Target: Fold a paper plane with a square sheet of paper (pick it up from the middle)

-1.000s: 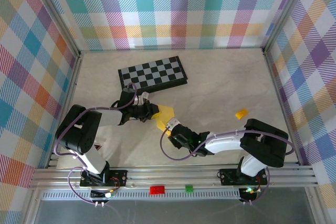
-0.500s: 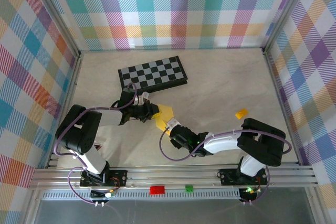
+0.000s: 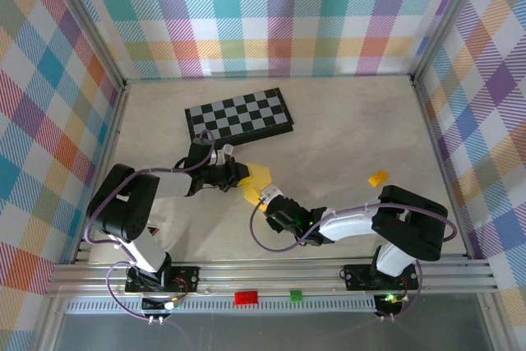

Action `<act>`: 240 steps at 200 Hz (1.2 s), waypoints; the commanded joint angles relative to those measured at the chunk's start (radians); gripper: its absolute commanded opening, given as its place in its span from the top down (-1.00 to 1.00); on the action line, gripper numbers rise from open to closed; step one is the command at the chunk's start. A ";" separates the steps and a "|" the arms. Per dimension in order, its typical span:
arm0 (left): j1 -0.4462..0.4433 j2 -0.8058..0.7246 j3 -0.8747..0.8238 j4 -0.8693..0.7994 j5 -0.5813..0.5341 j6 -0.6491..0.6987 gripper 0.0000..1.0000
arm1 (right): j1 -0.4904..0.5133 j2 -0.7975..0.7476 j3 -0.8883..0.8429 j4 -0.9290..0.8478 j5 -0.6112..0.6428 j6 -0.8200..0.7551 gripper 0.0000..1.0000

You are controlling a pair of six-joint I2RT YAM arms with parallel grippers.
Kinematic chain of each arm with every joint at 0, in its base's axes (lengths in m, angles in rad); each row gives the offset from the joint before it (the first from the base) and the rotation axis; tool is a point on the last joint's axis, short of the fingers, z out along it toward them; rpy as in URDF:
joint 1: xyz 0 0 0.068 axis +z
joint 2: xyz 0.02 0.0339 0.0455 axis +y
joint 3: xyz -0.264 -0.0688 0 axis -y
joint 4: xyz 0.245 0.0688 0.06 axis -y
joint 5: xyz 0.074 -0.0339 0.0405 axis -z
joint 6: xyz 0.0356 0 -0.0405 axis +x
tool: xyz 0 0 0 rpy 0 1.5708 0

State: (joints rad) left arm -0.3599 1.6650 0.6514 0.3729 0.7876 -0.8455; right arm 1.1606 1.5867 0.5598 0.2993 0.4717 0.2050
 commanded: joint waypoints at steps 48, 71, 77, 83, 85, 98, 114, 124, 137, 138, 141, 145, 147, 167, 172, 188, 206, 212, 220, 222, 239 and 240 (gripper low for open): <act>-0.014 -0.017 0.010 0.005 -0.006 0.000 0.81 | 0.008 -0.012 -0.018 0.029 0.005 0.038 0.68; -0.014 -0.018 0.012 -0.005 -0.015 0.000 0.81 | 0.008 -0.008 -0.019 0.038 -0.005 0.044 0.74; -0.014 -0.020 0.011 -0.008 -0.019 0.000 0.81 | 0.008 -0.006 -0.017 0.040 -0.010 0.045 0.76; -0.014 -0.022 0.011 -0.013 -0.027 0.001 0.80 | 0.008 -0.003 -0.016 0.039 -0.011 0.046 0.78; -0.014 -0.023 0.011 -0.016 -0.029 0.002 0.79 | 0.008 -0.002 -0.015 0.038 -0.013 0.046 0.78; -0.014 -0.039 0.009 -0.037 -0.050 0.006 0.68 | 0.007 0.007 -0.014 0.042 -0.018 0.053 0.79; -0.013 -0.079 0.001 -0.080 -0.104 0.018 0.40 | 0.005 0.021 -0.017 0.059 -0.032 0.064 0.80; -0.011 -0.117 -0.002 -0.124 -0.148 0.032 0.17 | -0.001 0.033 -0.017 0.075 -0.055 0.072 0.81; -0.007 -0.169 0.000 -0.193 -0.211 0.059 -0.02 | -0.013 0.051 -0.022 0.103 -0.087 0.097 0.82; -0.007 -0.173 0.000 -0.198 -0.215 0.061 -0.04 | -0.014 0.053 -0.024 0.106 -0.090 0.099 0.82; -0.006 -0.184 0.001 -0.214 -0.229 0.067 -0.07 | -0.017 0.056 -0.026 0.116 -0.100 0.105 0.82; -0.005 -0.199 -0.001 -0.233 -0.245 0.073 -0.11 | -0.023 0.064 -0.027 0.128 -0.114 0.112 0.82; -0.005 -0.207 0.000 -0.243 -0.252 0.077 -0.12 | -0.025 0.067 -0.030 0.135 -0.121 0.116 0.82; 0.001 -0.271 -0.001 -0.322 -0.313 0.104 -0.20 | -0.050 0.094 -0.047 0.206 -0.188 0.153 0.83; 0.004 -0.284 -0.002 -0.336 -0.322 0.110 -0.21 | -0.056 0.098 -0.050 0.217 -0.203 0.166 0.83; 0.008 -0.323 -0.012 -0.362 -0.347 0.118 -0.22 | -0.076 0.109 -0.060 0.245 -0.247 0.196 0.82; 0.012 -0.345 -0.023 -0.372 -0.354 0.119 -0.22 | -0.091 0.121 -0.066 0.266 -0.297 0.213 0.82; 0.011 -0.347 -0.025 -0.372 -0.351 0.119 -0.22 | -0.096 0.124 -0.066 0.266 -0.310 0.218 0.82; 0.012 -0.347 -0.028 -0.366 -0.344 0.116 -0.21 | -0.101 0.128 -0.066 0.265 -0.323 0.227 0.81; 0.012 -0.346 -0.028 -0.366 -0.342 0.116 -0.21 | -0.102 0.129 -0.066 0.266 -0.326 0.228 0.81; 0.012 -0.341 -0.041 -0.337 -0.317 0.106 -0.09 | -0.112 0.139 -0.066 0.264 -0.349 0.248 0.79; 0.012 -0.341 -0.042 -0.334 -0.316 0.105 -0.07 | -0.113 0.139 -0.066 0.264 -0.351 0.249 0.79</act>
State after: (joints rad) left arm -0.3565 1.3319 0.6395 0.0486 0.4618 -0.7467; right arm 1.0588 1.6901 0.5175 0.5781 0.2054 0.4019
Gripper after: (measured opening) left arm 0.583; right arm 0.100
